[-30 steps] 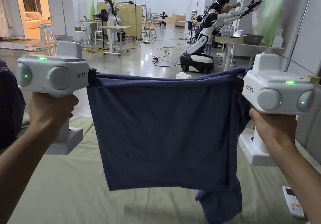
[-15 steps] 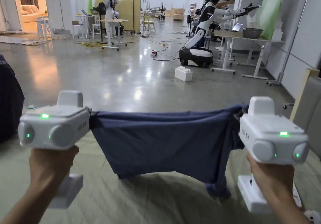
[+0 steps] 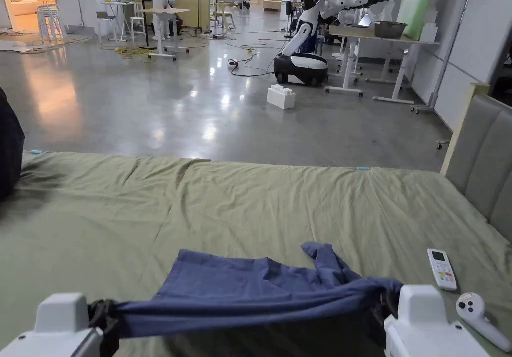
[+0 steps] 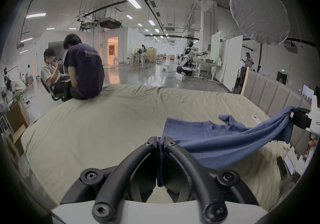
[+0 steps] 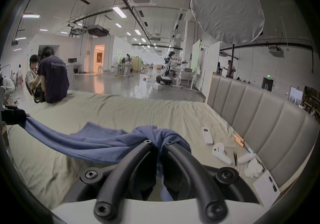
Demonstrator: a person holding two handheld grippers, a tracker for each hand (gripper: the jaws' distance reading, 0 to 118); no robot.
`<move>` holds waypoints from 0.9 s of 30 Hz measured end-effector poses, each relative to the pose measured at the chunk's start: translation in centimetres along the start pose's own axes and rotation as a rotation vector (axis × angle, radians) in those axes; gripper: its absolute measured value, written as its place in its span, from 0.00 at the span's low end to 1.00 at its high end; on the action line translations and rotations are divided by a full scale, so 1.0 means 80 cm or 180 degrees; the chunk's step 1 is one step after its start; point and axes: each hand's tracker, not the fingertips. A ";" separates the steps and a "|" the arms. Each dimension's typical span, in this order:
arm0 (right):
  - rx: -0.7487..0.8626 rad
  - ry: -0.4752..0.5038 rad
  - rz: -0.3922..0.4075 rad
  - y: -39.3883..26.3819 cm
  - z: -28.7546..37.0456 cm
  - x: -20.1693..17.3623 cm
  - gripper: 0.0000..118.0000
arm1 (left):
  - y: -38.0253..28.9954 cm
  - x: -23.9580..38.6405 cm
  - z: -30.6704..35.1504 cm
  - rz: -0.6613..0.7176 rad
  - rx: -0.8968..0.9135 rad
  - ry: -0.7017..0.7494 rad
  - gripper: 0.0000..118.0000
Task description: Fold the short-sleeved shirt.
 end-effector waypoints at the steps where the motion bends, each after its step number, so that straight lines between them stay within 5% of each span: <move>1: -0.0050 -0.0026 -0.0004 -0.014 0.009 -0.002 0.05 | -0.001 0.000 0.000 -0.0031 -0.0071 0.0001 0.06; 10: -0.0719 0.0006 0.0010 -0.121 0.064 -0.009 0.05 | -0.187 -0.026 0.084 -0.0149 -0.0681 -0.0037 0.06; 23: -0.1405 0.0041 0.0047 -0.196 0.028 -0.016 0.06 | -0.253 -0.010 0.031 -0.0057 -0.1567 -0.0054 0.06; 25: -0.1485 0.0037 0.0085 -0.194 0.023 -0.019 0.15 | -0.259 -0.014 0.025 -0.0004 -0.1661 -0.0074 0.06; 27: -0.1512 -0.0001 0.0087 -0.187 0.022 -0.022 0.46 | -0.256 -0.014 0.025 0.0028 -0.1659 -0.0067 0.11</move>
